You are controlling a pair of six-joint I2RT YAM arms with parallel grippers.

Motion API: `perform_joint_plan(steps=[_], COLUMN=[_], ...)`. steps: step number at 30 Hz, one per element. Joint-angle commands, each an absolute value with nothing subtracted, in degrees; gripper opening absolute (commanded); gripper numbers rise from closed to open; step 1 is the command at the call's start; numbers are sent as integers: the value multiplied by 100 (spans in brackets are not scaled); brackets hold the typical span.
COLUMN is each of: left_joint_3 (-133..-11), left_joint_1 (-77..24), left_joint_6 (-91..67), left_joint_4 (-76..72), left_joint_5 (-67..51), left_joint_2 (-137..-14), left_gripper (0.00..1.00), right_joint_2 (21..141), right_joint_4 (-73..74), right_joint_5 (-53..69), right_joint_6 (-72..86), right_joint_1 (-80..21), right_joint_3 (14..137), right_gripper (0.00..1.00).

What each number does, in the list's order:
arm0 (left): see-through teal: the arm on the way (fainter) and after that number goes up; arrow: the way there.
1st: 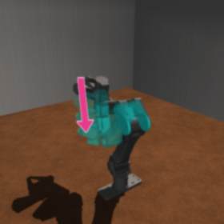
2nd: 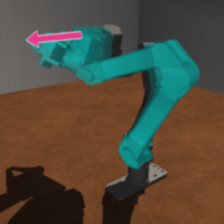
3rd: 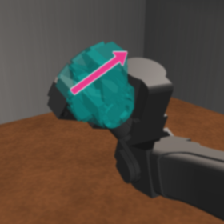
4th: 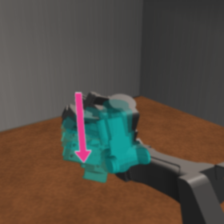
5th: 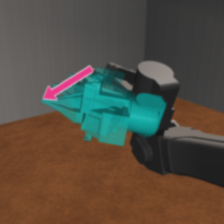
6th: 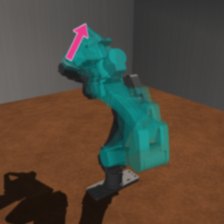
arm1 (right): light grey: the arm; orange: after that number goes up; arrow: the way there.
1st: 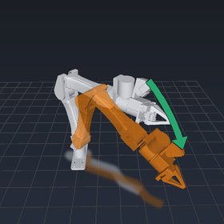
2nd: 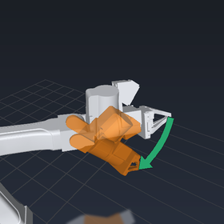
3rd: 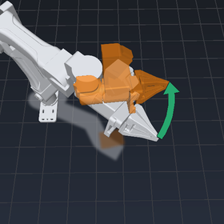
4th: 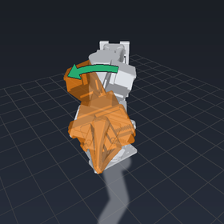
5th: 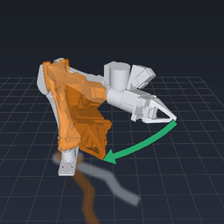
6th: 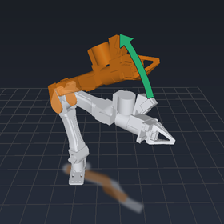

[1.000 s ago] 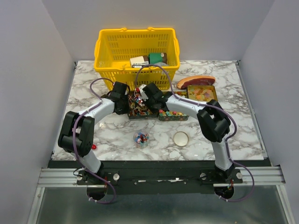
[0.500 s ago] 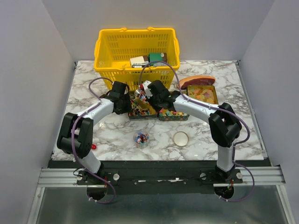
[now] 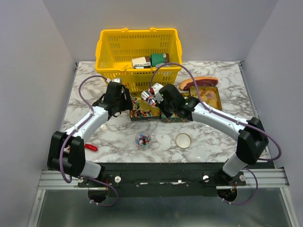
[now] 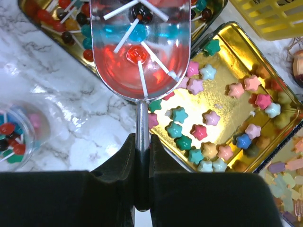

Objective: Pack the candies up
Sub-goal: Scoop the fake candies from the storage box, then place the fake candies in the packing bottle.

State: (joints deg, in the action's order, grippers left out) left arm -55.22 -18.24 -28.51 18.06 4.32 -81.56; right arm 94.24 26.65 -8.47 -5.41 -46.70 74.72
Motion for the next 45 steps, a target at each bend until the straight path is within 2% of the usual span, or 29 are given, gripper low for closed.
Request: perform_joint_plan(steps=[1,8,16,27,45], left_joint_3=[-5397,-5440,-5476,-5520,-5537], left_joint_1=[-1811,-1802,-1802,-1802,-1793], left_joint_6=[-2856,-2892,-2892,-2892,-2883], left_joint_4=[1635,1687,1696,1679,1705], left_joint_5=[844,773,589,431,431], left_joint_2=[-7910,-7936,-7989,-8103,-8147], left_gripper=[80,80,80,80,80], right_joint_2=[8878,8403,8499,8920,9255], right_joint_4=[3251,4455,5387,6371,7066], right_joint_5=[-1011,-835,-265,-132,-518], right_joint_6=[-369,-185,378,167,53], right_joint_1=[-4974,-5580,-6310,-6600,-6662], right_joint_3=[7286,7286,7216,7734,8297], right_gripper=[1,1,1,1,1])
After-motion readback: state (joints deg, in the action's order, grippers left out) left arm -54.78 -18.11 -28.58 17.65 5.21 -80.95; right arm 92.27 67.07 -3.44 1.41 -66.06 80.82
